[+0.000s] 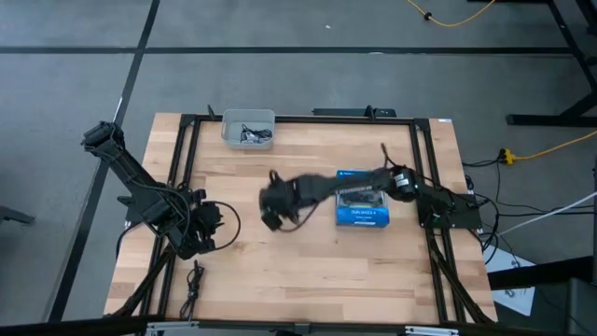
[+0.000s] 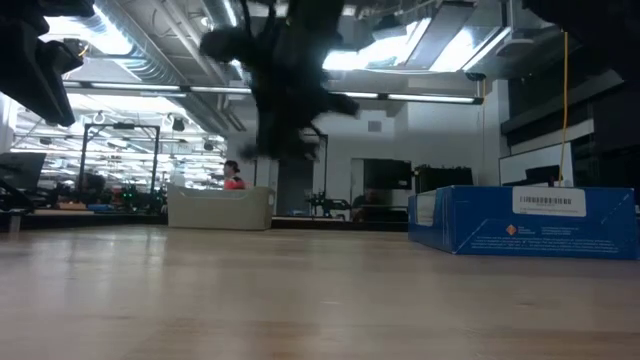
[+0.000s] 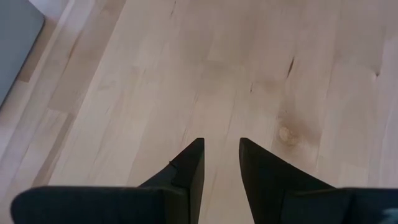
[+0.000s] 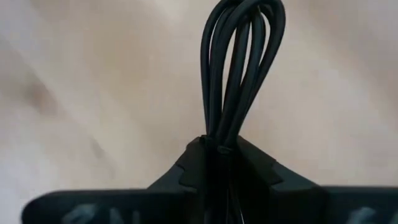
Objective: Pick and place USB-C Cables
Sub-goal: Put the black charger cable into the gray bin, then put the black white charger cable into the gray bin
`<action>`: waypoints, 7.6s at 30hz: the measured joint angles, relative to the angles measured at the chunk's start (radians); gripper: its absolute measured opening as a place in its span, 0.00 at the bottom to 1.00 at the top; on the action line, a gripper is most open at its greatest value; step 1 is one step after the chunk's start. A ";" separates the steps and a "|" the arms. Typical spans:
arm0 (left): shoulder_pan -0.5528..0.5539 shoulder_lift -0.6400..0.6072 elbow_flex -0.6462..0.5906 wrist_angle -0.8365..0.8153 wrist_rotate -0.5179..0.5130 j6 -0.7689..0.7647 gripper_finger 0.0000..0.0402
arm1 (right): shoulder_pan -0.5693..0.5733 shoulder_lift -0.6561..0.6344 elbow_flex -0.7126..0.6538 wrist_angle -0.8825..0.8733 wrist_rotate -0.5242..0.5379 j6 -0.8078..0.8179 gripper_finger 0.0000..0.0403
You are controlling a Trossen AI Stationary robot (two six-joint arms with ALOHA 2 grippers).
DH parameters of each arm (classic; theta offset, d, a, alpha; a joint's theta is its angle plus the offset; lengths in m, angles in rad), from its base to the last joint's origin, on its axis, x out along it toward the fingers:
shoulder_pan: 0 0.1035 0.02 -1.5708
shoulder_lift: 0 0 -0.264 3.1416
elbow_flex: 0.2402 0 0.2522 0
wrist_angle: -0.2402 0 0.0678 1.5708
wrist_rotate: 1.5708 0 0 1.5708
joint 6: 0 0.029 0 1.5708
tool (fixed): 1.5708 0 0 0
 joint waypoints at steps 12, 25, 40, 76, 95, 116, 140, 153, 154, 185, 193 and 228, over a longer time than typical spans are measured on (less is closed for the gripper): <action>0.000 0.000 0.000 0.001 -0.037 0.001 0.23 | -0.298 0.010 0.168 0.483 0.019 -0.521 0.14; 0.000 0.000 0.000 0.005 -0.118 0.001 0.23 | -0.571 0.179 0.166 0.756 -0.387 -0.494 0.14; 0.000 0.000 0.000 0.001 -0.114 0.001 0.23 | -0.589 0.249 0.166 0.857 -0.456 -0.607 0.37; 0.000 0.000 0.000 0.001 -0.103 -0.003 0.23 | -0.628 -0.192 0.174 0.152 -1.428 -0.453 0.38; 0.000 0.000 0.000 0.004 -0.187 0.073 0.23 | -0.230 -0.525 0.151 -0.477 -0.338 -0.468 0.38; 0.117 0.001 0.000 0.066 -0.334 0.053 0.23 | 0.259 -0.647 -0.342 -0.473 0.287 -0.153 0.38; 0.294 0.001 0.000 0.066 -0.387 0.184 0.23 | 0.351 -0.658 -1.124 0.317 -0.108 0.181 0.38; 0.340 0.002 0.000 0.068 -0.394 0.157 0.23 | 0.446 -0.947 -1.139 0.372 0.091 -0.225 0.38; 0.343 0.001 0.000 0.068 -0.394 0.156 0.23 | 0.466 -0.993 -1.153 0.377 0.124 -0.246 0.38; 0.468 0.002 0.000 0.279 -0.286 0.403 0.23 | 0.571 -1.357 -1.389 1.128 -0.076 -0.629 0.38; 0.435 0.045 0.062 0.660 -0.081 0.705 0.23 | 0.571 -1.352 -1.389 1.122 -0.077 -0.635 0.38; 0.072 0.455 0.649 -0.176 0.416 -0.518 0.23 | 0.571 -1.351 -1.389 1.117 -0.080 -0.762 0.38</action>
